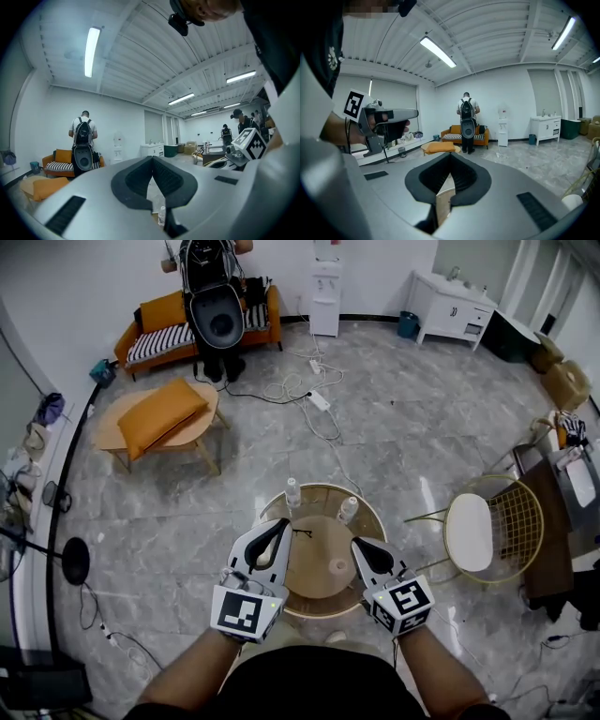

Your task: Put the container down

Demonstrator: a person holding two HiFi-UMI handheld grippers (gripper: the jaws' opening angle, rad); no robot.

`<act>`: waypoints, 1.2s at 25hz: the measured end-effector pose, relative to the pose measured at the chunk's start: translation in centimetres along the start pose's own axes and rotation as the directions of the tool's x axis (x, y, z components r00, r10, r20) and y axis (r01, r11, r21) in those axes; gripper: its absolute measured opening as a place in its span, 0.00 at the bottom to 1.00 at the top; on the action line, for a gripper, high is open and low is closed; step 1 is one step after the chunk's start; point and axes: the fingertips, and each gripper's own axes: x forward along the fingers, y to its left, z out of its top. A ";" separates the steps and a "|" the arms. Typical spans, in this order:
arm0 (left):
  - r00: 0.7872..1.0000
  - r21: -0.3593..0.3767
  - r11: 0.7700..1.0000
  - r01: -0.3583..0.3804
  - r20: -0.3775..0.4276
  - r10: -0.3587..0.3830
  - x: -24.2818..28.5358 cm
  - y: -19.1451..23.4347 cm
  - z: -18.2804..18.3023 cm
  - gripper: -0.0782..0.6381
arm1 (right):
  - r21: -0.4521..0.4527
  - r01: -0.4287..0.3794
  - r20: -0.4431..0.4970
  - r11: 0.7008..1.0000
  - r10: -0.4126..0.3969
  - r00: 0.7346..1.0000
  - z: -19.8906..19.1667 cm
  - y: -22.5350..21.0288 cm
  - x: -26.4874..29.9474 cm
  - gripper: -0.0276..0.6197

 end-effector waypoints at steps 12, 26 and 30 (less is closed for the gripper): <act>0.999 0.051 0.998 -0.034 0.045 0.031 -2.1 -2.2 3.4 0.13 | -0.057 -0.003 0.071 0.998 0.007 0.997 4.0 0.1 -4.9 0.06; 0.996 0.066 0.994 -0.091 0.010 0.091 -5.3 -6.6 3.4 0.13 | -0.065 -0.065 0.077 0.996 0.070 0.995 3.5 0.8 -9.3 0.06; 0.996 0.082 0.992 -0.092 -0.009 0.093 -5.3 -6.8 3.9 0.13 | -0.057 -0.072 0.073 0.996 0.076 0.994 3.4 0.8 -9.2 0.06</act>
